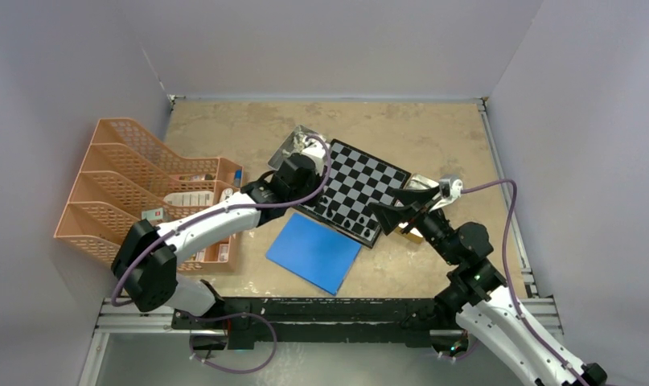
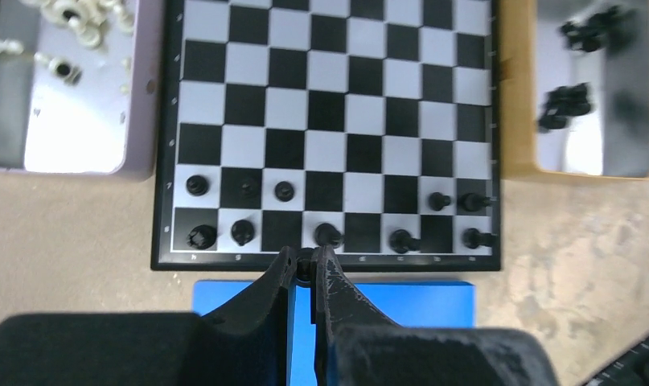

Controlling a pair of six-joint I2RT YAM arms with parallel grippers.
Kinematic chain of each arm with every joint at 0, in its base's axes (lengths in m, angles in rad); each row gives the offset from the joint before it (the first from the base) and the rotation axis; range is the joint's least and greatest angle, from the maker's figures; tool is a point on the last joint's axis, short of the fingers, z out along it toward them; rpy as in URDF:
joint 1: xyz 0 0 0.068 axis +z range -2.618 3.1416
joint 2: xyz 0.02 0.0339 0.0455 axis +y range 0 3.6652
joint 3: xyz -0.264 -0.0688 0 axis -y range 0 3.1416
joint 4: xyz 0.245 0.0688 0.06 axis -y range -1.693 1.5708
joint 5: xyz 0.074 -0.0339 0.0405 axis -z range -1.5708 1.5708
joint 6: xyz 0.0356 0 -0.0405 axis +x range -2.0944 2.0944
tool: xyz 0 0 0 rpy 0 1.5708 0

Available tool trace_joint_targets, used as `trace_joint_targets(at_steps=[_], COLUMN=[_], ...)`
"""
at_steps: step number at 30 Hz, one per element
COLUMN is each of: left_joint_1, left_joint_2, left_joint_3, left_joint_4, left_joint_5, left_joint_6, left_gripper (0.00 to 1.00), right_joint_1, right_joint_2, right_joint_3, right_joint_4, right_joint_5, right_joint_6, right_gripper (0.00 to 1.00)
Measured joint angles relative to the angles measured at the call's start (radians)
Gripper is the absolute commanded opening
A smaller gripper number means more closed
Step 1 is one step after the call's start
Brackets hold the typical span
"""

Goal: Set up the chess pieces on the board
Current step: Place the chess piece on the chessboard.

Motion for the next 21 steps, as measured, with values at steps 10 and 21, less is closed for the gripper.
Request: trace_joint_targets(at_steps=[10, 21], left_joint_1=[0.000, 0.000], left_joint_2=[0.042, 0.109], left_joint_3=[-0.125, -0.145], left_joint_4=[0.158, 0.236], left_joint_5=[-0.098, -0.100], left_joint_6=[-0.002, -0.010], left_gripper=[0.00, 0.00], right_joint_1=[0.000, 0.000], right_joint_2=[-0.009, -0.011], right_joint_3=[0.013, 0.013], right_joint_4=[-0.047, -0.060], right_joint_5=[0.030, 0.053], right_joint_6=[-0.008, -0.012], right_gripper=[0.99, 0.99])
